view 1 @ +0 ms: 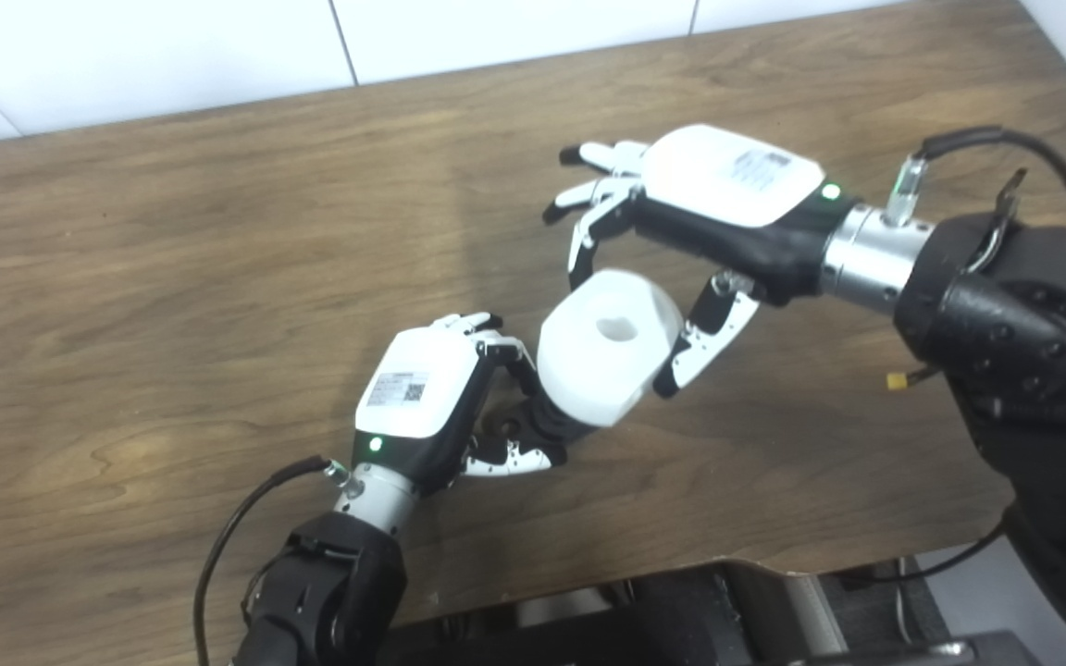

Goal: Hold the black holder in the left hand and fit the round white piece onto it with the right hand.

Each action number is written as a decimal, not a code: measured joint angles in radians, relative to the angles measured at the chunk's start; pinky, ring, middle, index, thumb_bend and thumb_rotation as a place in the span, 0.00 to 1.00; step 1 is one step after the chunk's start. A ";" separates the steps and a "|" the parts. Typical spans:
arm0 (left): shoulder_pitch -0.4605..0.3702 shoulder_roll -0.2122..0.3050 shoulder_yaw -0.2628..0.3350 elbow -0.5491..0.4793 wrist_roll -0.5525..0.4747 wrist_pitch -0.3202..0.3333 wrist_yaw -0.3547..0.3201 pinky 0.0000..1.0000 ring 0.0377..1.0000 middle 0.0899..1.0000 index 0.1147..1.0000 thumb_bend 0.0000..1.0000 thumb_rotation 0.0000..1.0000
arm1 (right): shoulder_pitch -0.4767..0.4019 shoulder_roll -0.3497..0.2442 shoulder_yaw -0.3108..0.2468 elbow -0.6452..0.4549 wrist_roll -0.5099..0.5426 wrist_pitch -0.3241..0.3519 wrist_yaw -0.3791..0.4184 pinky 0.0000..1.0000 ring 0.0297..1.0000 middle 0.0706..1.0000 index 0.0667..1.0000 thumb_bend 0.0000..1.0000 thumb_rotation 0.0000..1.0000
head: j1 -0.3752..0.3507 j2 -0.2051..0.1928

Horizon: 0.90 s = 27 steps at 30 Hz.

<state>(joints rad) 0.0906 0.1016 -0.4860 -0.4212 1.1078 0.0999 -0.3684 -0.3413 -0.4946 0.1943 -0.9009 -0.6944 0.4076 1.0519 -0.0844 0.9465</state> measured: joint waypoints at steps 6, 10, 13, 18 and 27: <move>0.000 -0.004 -0.007 0.000 0.008 0.008 0.000 0.85 0.84 0.76 0.42 0.52 0.06 | 0.001 0.015 0.001 0.006 0.000 -0.013 -0.024 1.00 1.00 0.86 0.45 0.52 0.15 | 0.008 0.002; -0.001 -0.005 -0.012 0.000 0.013 0.016 0.000 0.86 0.85 0.76 0.42 0.52 0.06 | 0.001 0.036 0.007 0.006 0.000 -0.019 -0.033 1.00 1.00 0.87 0.45 0.52 0.15 | 0.008 0.002; -0.001 -0.004 -0.013 0.000 0.015 0.018 0.000 0.85 0.84 0.76 0.42 0.52 0.06 | 0.001 0.037 0.013 0.007 -0.005 -0.024 -0.033 1.00 1.00 0.87 0.45 0.52 0.15 | 0.009 -0.002; -0.001 -0.005 -0.022 0.000 0.031 0.022 0.000 0.85 0.84 0.76 0.42 0.52 0.06 | 0.002 0.048 0.023 0.009 -0.012 -0.029 -0.036 0.99 1.00 0.86 0.45 0.52 0.15 | 0.018 -0.008; -0.001 -0.003 -0.031 0.000 0.040 0.026 0.001 0.85 0.84 0.76 0.42 0.52 0.06 | 0.026 0.072 0.043 0.026 -0.029 -0.043 -0.043 0.98 1.00 0.86 0.45 0.52 0.15 | 0.022 -0.005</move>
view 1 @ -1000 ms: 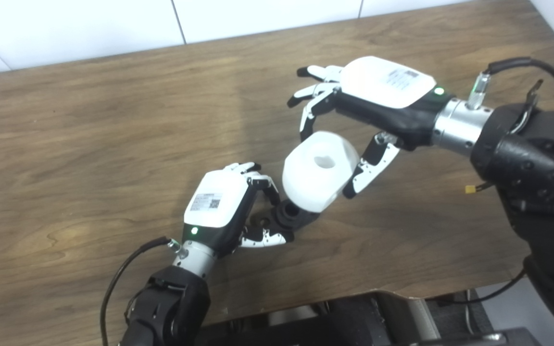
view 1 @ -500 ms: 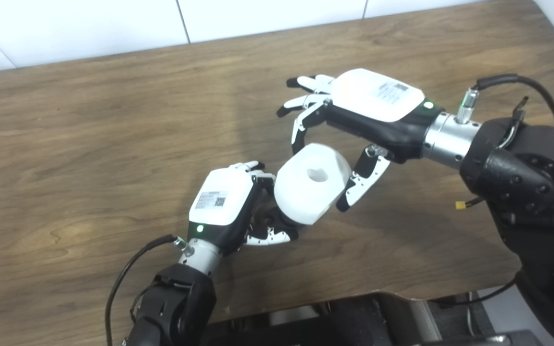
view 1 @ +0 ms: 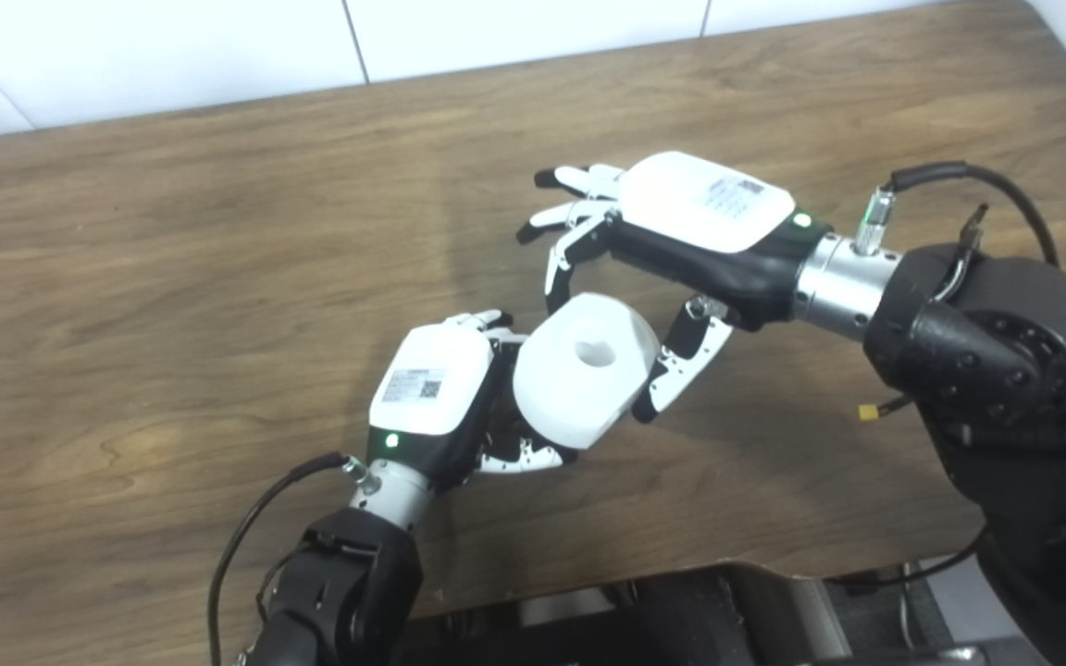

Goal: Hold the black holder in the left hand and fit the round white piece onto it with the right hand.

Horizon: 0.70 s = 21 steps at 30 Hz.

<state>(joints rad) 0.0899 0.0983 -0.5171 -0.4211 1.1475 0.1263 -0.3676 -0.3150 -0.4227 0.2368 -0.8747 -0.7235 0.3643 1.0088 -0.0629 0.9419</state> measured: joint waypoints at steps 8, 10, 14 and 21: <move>0.001 0.000 -0.005 -0.003 0.002 0.008 0.000 0.85 0.85 0.76 0.42 0.52 0.06 | 0.027 0.019 0.039 0.010 -0.029 -0.067 -0.022 0.95 0.99 0.85 0.45 0.52 0.15 | 0.003 -0.003; 0.001 0.001 -0.006 -0.003 0.001 0.008 0.000 0.85 0.84 0.76 0.42 0.52 0.06 | 0.036 0.029 0.045 0.013 -0.046 -0.073 -0.022 0.94 0.98 0.85 0.45 0.52 0.15 | 0.002 -0.003; 0.003 0.002 -0.006 -0.005 -0.001 0.008 0.000 0.85 0.84 0.76 0.42 0.52 0.06 | 0.050 0.031 0.050 0.018 -0.064 -0.104 -0.025 0.95 0.99 0.86 0.45 0.52 0.15 | 0.000 -0.003; 0.003 0.004 -0.006 -0.007 -0.005 0.009 -0.002 0.85 0.84 0.76 0.42 0.52 0.06 | 0.052 0.032 0.059 0.035 -0.097 -0.136 -0.025 0.95 0.98 0.86 0.45 0.52 0.15 | -0.002 -0.005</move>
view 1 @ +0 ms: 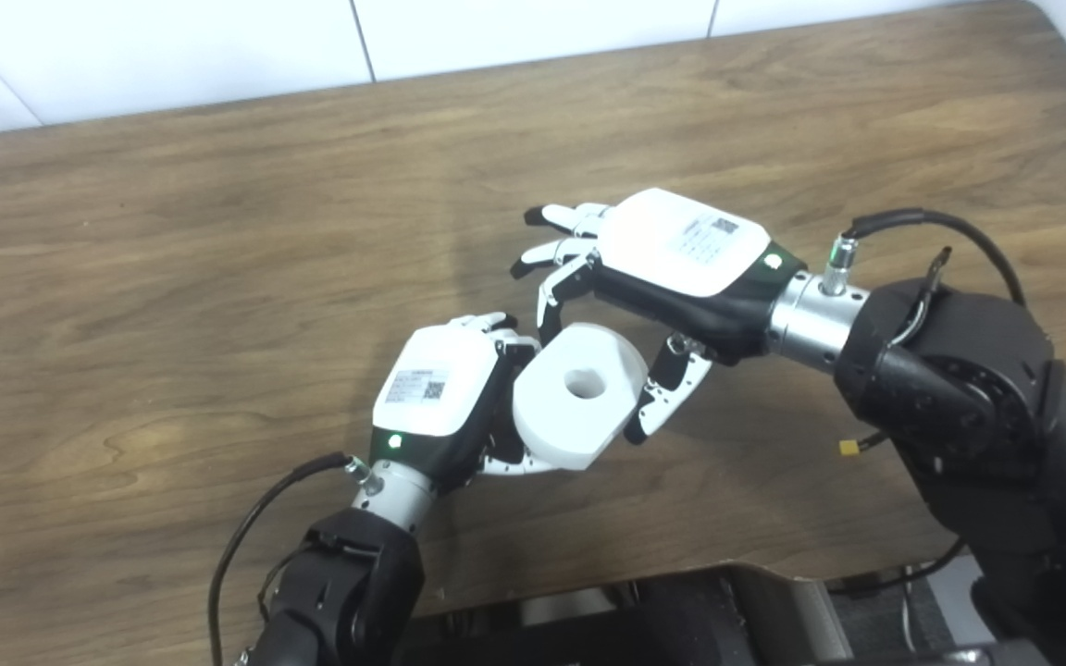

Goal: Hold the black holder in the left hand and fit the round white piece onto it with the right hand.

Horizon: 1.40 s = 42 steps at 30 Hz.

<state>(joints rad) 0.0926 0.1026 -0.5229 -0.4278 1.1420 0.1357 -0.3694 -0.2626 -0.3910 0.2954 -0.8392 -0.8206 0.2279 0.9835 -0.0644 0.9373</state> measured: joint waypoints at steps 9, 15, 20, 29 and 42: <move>0.000 0.000 0.000 -0.002 0.000 0.002 -0.003 0.85 0.85 0.76 0.42 0.52 0.06 | 0.004 0.000 -0.002 0.000 -0.018 -0.054 0.000 0.97 0.99 0.86 0.45 0.52 0.15 | -0.011 -0.012; 0.001 0.002 0.000 -0.002 0.000 0.001 -0.003 0.85 0.84 0.76 0.42 0.52 0.06 | 0.007 0.004 -0.004 0.000 -0.031 -0.089 -0.002 0.98 0.99 0.86 0.45 0.52 0.14 | -0.017 -0.018; 0.001 0.005 0.000 -0.002 -0.002 0.000 -0.003 0.85 0.84 0.76 0.42 0.52 0.06 | 0.011 0.014 -0.008 0.000 -0.037 -0.104 -0.007 0.98 0.99 0.86 0.45 0.52 0.14 | -0.017 -0.021; 0.002 0.005 0.000 -0.003 -0.002 0.001 -0.003 0.85 0.85 0.77 0.42 0.52 0.06 | 0.030 0.034 -0.021 0.011 -0.047 -0.127 -0.016 0.98 0.99 0.86 0.45 0.52 0.14 | -0.005 -0.029; 0.002 0.005 -0.001 -0.002 -0.004 -0.001 -0.002 0.84 0.84 0.76 0.42 0.52 0.06 | 0.055 0.036 -0.041 0.054 -0.057 -0.169 -0.058 0.95 0.98 0.85 0.45 0.52 0.14 | -0.008 -0.035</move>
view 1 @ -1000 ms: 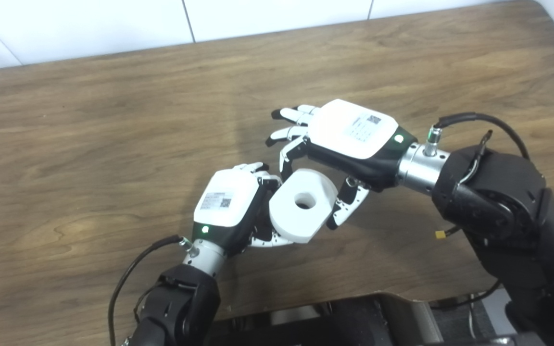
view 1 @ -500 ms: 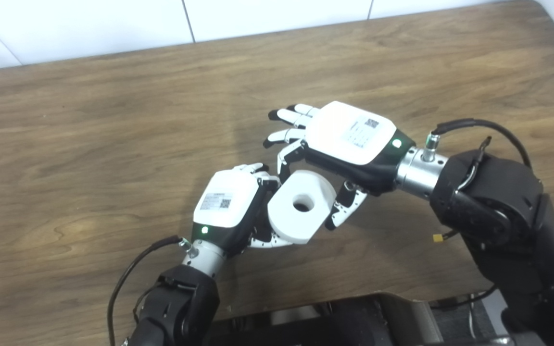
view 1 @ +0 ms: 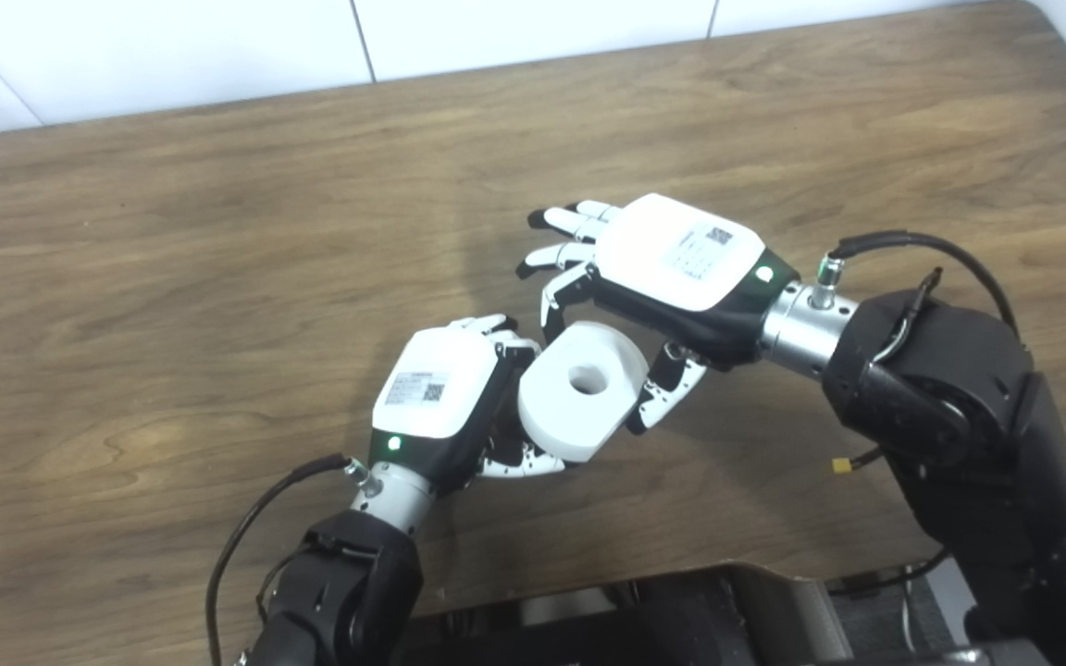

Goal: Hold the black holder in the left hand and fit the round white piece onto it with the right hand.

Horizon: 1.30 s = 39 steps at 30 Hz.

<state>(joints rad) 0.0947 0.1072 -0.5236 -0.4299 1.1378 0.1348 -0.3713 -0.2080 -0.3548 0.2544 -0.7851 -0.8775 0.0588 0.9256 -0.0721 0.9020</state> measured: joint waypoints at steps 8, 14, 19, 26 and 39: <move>0.000 0.000 0.000 0.000 -0.002 0.002 0.000 0.85 0.85 0.77 0.42 0.52 0.06 | -0.002 0.003 -0.004 0.031 -0.004 -0.020 -0.020 0.96 0.98 0.85 0.45 0.52 0.14 | -0.008 0.003; 0.000 0.000 0.000 -0.002 -0.002 0.003 -0.002 0.86 0.85 0.77 0.42 0.52 0.06 | -0.002 0.005 -0.003 0.033 -0.005 -0.020 -0.020 0.96 0.98 0.85 0.45 0.52 0.14 | -0.009 0.009; 0.000 0.000 0.000 -0.002 -0.002 0.003 -0.002 0.85 0.85 0.77 0.42 0.52 0.06 | -0.002 0.014 0.002 0.030 -0.013 -0.020 -0.018 0.96 0.98 0.85 0.45 0.52 0.14 | -0.014 0.014; -0.001 -0.001 0.000 -0.002 -0.002 0.003 -0.002 0.85 0.84 0.76 0.42 0.52 0.06 | -0.002 0.015 0.005 0.012 -0.012 -0.018 0.008 0.97 0.99 0.86 0.45 0.52 0.15 | -0.012 0.015; -0.001 -0.002 -0.004 -0.001 -0.002 0.006 -0.003 0.85 0.84 0.76 0.42 0.52 0.06 | -0.009 0.014 -0.003 -0.014 -0.008 0.007 0.062 0.98 0.99 0.86 0.45 0.52 0.16 | -0.009 0.015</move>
<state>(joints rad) 0.0935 0.1054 -0.5277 -0.4313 1.1361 0.1404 -0.3742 -0.2167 -0.3411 0.2517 -0.7995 -0.8859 0.0653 0.9879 -0.0813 0.9173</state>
